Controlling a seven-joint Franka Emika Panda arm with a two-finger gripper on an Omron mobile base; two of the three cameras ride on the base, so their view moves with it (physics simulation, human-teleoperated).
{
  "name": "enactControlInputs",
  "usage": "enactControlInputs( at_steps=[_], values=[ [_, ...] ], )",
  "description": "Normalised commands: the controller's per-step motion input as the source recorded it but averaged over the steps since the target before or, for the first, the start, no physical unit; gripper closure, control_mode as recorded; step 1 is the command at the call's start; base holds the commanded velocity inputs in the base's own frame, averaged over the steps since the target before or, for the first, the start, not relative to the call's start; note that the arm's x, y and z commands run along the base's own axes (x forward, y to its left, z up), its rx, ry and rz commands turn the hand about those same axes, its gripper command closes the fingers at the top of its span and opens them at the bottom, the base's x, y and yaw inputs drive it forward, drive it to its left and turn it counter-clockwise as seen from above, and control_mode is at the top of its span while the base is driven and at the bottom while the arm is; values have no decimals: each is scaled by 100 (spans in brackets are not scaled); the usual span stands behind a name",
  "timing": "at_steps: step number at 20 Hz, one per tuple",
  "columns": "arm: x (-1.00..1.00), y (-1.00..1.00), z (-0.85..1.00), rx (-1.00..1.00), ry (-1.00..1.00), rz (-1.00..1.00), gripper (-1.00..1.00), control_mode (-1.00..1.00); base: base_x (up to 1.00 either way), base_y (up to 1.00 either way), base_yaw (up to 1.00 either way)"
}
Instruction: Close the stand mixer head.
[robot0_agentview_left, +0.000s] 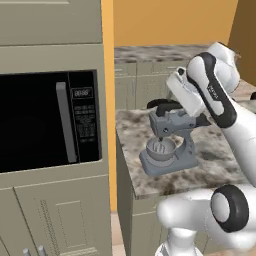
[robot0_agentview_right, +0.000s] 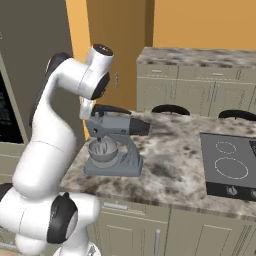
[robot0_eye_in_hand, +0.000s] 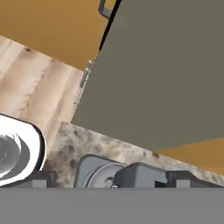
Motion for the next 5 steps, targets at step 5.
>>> enactControlInputs(
  at_steps=[5],
  values=[
    [-43,2,5,-1,-8,0,-100,-100,0,0,0]
  ],
)
